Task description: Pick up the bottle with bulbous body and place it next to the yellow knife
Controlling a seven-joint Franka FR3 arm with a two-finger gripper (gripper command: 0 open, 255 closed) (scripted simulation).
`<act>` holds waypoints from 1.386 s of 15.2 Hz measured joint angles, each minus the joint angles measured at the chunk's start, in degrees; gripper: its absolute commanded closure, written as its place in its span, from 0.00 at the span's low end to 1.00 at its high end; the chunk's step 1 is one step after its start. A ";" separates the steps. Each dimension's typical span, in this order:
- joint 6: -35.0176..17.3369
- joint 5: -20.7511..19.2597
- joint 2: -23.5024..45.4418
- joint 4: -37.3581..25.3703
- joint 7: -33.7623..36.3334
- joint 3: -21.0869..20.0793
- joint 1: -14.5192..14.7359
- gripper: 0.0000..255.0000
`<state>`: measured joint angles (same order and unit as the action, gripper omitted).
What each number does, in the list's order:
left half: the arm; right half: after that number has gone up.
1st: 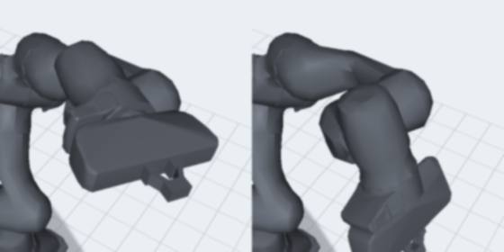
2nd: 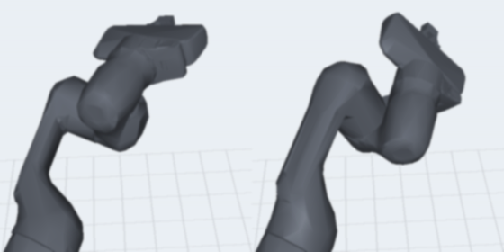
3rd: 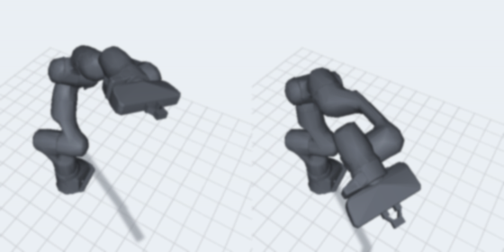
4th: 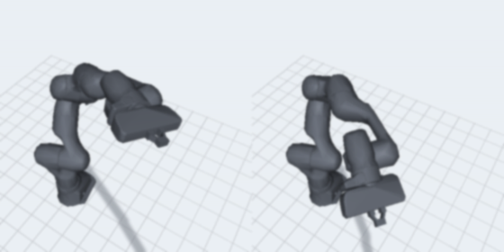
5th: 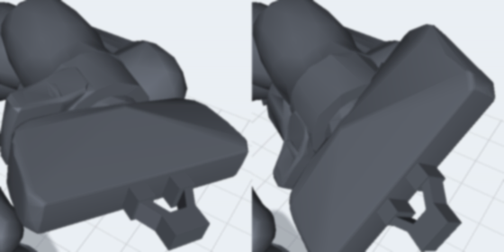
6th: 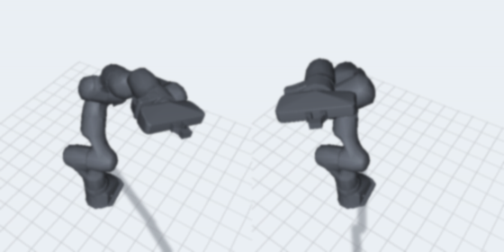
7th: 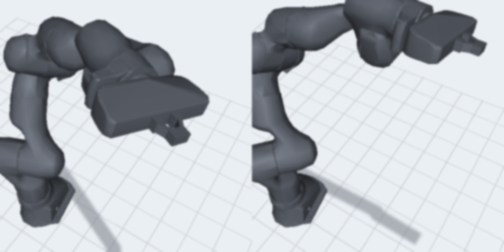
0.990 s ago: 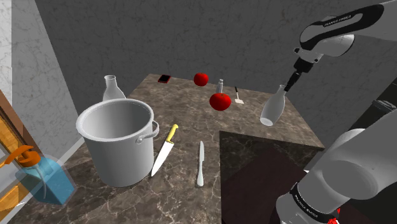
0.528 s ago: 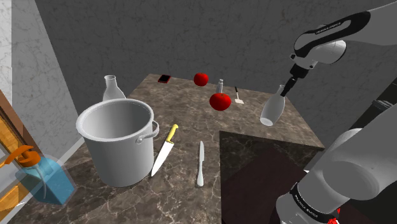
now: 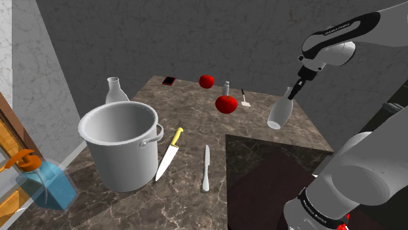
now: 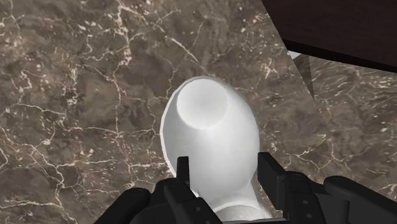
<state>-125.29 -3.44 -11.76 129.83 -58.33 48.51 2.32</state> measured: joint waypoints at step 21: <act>9.40 -2.61 -4.04 -6.25 2.88 -2.68 -0.76 1.00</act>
<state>-115.89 -6.04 -15.80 123.58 -55.45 45.83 1.56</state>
